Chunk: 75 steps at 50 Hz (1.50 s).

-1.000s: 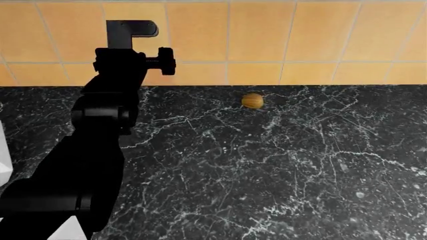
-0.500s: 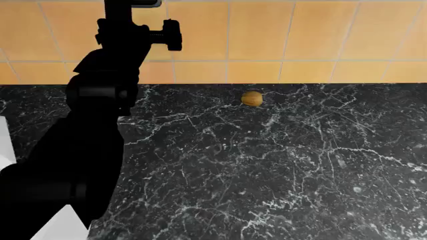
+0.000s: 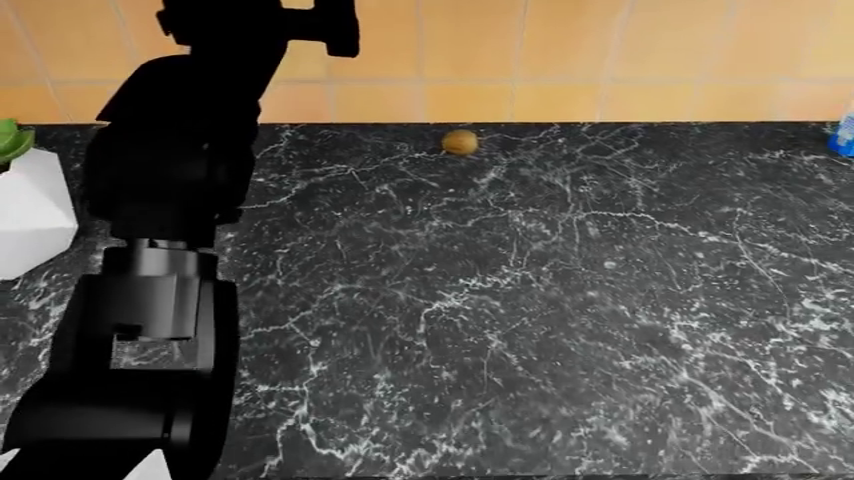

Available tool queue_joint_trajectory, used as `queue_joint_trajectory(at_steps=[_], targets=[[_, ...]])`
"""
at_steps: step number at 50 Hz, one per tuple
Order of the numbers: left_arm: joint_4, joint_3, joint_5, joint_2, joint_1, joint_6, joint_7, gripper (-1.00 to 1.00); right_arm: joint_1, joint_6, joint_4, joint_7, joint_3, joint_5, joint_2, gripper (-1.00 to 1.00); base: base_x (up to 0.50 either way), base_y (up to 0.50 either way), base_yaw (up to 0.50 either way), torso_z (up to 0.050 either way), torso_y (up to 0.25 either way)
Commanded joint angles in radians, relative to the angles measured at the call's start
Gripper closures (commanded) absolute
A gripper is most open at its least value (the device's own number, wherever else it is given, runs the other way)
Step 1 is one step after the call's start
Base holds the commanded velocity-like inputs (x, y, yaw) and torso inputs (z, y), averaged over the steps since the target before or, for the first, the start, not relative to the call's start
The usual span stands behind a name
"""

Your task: Pick the jello cup and bar from the counter and place them in the cabinets closest to them.

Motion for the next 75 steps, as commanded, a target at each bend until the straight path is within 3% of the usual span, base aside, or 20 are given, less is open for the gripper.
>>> queue_joint_trajectory(at_steps=[1,8,14,20,26,31,34,40,53,75], targets=[[0.162,0.013,-0.027,-0.018,0.052,-0.087,-0.017,-1.0,-0.092,-0.021,-0.127,0.027,0.007,0.04,0.025,-1.0,-0.5,-0.28,0.0,0.0,0.0],[0.442,-0.004,-0.081,-0.041,0.171,-0.22,-0.013,-1.0,-0.233,-0.088,-0.271,0.044,0.047,0.062,0.047,-1.0,-0.5,-0.1,0.0,0.0,0.0],[0.833,-0.002,-0.152,-0.066,0.36,-0.387,0.005,-1.0,-0.508,-0.164,-0.493,0.014,0.136,0.001,0.1,-1.0,-0.33,0.0,0.0,0.0,0.0],[1.166,-0.071,-0.222,-0.069,0.484,-0.543,-0.032,-1.0,-0.782,-0.216,-0.713,-0.076,0.244,-0.124,0.156,-1.0,0.0,0.0,0.0,0.0,0.0],[1.392,-0.147,-0.249,-0.06,0.588,-0.586,-0.081,-1.0,-1.044,-0.259,-0.903,-0.169,0.345,-0.263,0.202,-1.0,0.0,0.0,0.0,0.0,0.0],[1.506,-0.201,-0.27,-0.047,0.693,-0.557,-0.094,-1.0,-1.365,-0.312,-1.064,-0.353,0.429,-0.557,0.238,-1.0,0.0,0.0,0.0,0.0,0.0],[1.549,-0.209,-0.275,-0.058,0.746,-0.537,-0.089,-1.0,-1.563,-0.598,-1.066,-0.428,0.296,-0.83,0.37,-1.0,0.0,0.0,0.0,0.0,0.0],[1.571,-0.193,-0.265,-0.077,0.815,-0.484,-0.085,-1.0,-1.797,-0.796,-1.008,-0.594,0.291,-1.067,0.355,-1.0,0.0,-0.07,0.0,0.0,0.0],[1.459,-0.134,-0.202,-0.083,0.864,-0.317,-0.096,-1.0,-1.849,-0.908,-0.931,-0.682,0.29,-1.171,0.337,-1.0,-0.01,-0.5,0.0,0.0,0.0],[1.495,-0.141,-0.278,-0.092,0.895,-0.33,-0.098,-1.0,-1.838,-0.893,-0.948,-0.672,0.258,-1.148,0.321,-1.0,0.0,-0.5,0.0,0.0,0.0]])
